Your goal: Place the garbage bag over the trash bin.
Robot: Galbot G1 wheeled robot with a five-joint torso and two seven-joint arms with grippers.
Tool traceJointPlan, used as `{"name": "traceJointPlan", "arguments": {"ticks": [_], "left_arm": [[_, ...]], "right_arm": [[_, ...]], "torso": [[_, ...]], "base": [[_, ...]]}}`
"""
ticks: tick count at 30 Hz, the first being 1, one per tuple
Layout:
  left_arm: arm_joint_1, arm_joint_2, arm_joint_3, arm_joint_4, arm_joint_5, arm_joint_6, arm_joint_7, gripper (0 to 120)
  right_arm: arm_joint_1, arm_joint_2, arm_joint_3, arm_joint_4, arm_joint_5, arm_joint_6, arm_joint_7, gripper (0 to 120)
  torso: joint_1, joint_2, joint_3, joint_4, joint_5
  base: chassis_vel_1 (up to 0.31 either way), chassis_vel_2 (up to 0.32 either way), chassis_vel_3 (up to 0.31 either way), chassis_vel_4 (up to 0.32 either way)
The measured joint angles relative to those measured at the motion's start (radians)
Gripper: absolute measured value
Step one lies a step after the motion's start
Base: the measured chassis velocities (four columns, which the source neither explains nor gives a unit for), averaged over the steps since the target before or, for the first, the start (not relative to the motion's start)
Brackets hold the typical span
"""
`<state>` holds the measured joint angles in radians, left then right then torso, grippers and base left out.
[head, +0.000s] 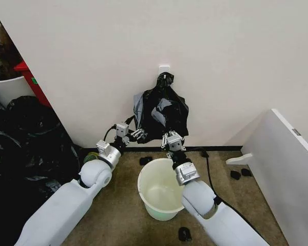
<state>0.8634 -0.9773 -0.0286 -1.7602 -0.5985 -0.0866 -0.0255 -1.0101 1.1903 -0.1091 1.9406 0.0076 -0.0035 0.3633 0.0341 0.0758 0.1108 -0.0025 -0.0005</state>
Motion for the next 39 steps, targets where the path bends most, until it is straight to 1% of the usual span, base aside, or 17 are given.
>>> {"name": "traceJointPlan", "arguments": {"ticks": [4,5,8,9,10,11,12,13,14,19,21,24,27,31,36,38,39], "left_arm": [[0.025,0.004,-0.021,-0.019,0.002,-0.001,-0.008,29],[0.025,0.004,-0.021,-0.019,0.002,-0.001,-0.008,29],[0.049,0.011,-0.042,-0.041,0.003,-0.003,-0.018,16],[0.049,0.011,-0.042,-0.041,0.003,-0.003,-0.018,16],[0.058,0.014,-0.051,-0.05,0.004,-0.005,-0.019,11],[0.059,0.014,-0.052,-0.051,0.005,-0.006,-0.02,11],[0.064,0.015,-0.057,-0.055,0.006,-0.008,-0.02,4],[0.064,0.015,-0.057,-0.055,0.006,-0.008,-0.02,4],[0.075,0.017,-0.069,-0.063,0.009,-0.014,-0.021,0],[0.099,0.02,-0.099,-0.082,0.018,-0.026,-0.021,0],[0.135,0.023,-0.134,-0.111,0.027,-0.037,-0.023,0],[0.165,0.025,-0.156,-0.132,0.035,-0.039,-0.028,0],[0.24,0.028,-0.208,-0.174,0.084,-0.039,-0.05,0],[0.292,0.028,-0.241,-0.192,0.137,-0.042,-0.065,0],[0.362,0.032,-0.288,-0.214,0.189,-0.057,-0.083,0],[0.389,0.037,-0.313,-0.236,0.196,-0.069,-0.084,0],[0.4,0.041,-0.325,-0.254,0.19,-0.077,-0.08,0]], "right_arm": [[-0.013,0.003,-0.003,0.006,-0.001,-0.004,0.005,0],[-0.013,0.003,-0.003,0.006,-0.001,-0.004,0.005,0],[-0.031,-0.006,-0.003,0.022,0.005,-0.019,0.023,0],[-0.031,-0.006,-0.003,0.022,0.005,-0.019,0.023,0],[-0.039,-0.011,-0.002,0.029,0.01,-0.027,0.031,0],[-0.04,-0.011,-0.002,0.029,0.011,-0.028,0.031,0],[-0.046,-0.015,-0.001,0.034,0.014,-0.033,0.036,0],[-0.046,-0.015,-0.001,0.034,0.014,-0.033,0.036,0],[-0.055,-0.019,0.0,0.042,0.021,-0.04,0.044,0],[-0.08,-0.027,0.002,0.068,0.047,-0.064,0.068,0],[-0.112,-0.037,-0.007,0.103,0.089,-0.103,0.108,0],[-0.136,-0.042,-0.014,0.125,0.12,-0.126,0.132,0],[-0.207,-0.057,-0.027,0.186,0.189,-0.167,0.19,0],[-0.261,-0.069,-0.03,0.225,0.217,-0.177,0.217,0],[-0.34,-0.091,-0.028,0.278,0.204,-0.158,0.221,0],[-0.379,-0.104,-0.006,0.302,0.143,-0.106,0.185,0],[-0.395,-0.11,0.014,0.306,0.098,-0.057,0.158,0]], "torso": [[0.0,0.0,0.0,0.0,0.0],[0.0,0.0,0.0,0.0,0.0],[0.0,0.0,0.0,0.0,0.0],[0.0,0.0,0.0,0.0,0.0],[0.0,0.0,0.0,0.0,-0.0001],[0.0,0.0,0.0,0.0,-0.0002],[0.0,0.0,0.0,0.0,-0.0002],[0.0,0.0,0.0,0.0,-0.0002],[0.0,0.0,0.0,-0.0001,-0.0001],[0.0,0.0,0.0,-0.0001,-0.0002],[0.0,0.0,0.0,-0.0001,0.0],[0.0,0.0,0.0,0.0,0.0001],[0.0,0.0,0.0,0.0,0.0],[0.0,0.0,0.0,0.0,-0.0001],[0.0,0.0,0.0,0.0001,-0.0001],[0.0,0.0,0.0,0.0001,-0.0001],[0.0,0.0,0.0,0.0,0.0]], "base": [[0.0,0.0,0.0,0.0],[0.0,0.0,0.0,0.0],[0.0,0.0,0.0,0.0],[0.0,0.0,0.0,0.0],[0.0,0.0,0.0,0.0],[0.0,0.0,0.0,0.0],[0.0,0.0,0.0,0.0],[0.0,0.0,0.0,0.0],[0.0,0.0,0.0,0.0],[0.0,0.0,0.0,0.0],[0.0,0.0,0.0,0.0],[0.0,0.0,0.0,0.0],[0.0,0.0,0.0,0.0],[0.0,0.0,0.0,0.0],[0.0,0.0,0.0,0.0],[0.0,0.0,0.0,0.0],[0.0,0.0,0.0,0.0]]}}
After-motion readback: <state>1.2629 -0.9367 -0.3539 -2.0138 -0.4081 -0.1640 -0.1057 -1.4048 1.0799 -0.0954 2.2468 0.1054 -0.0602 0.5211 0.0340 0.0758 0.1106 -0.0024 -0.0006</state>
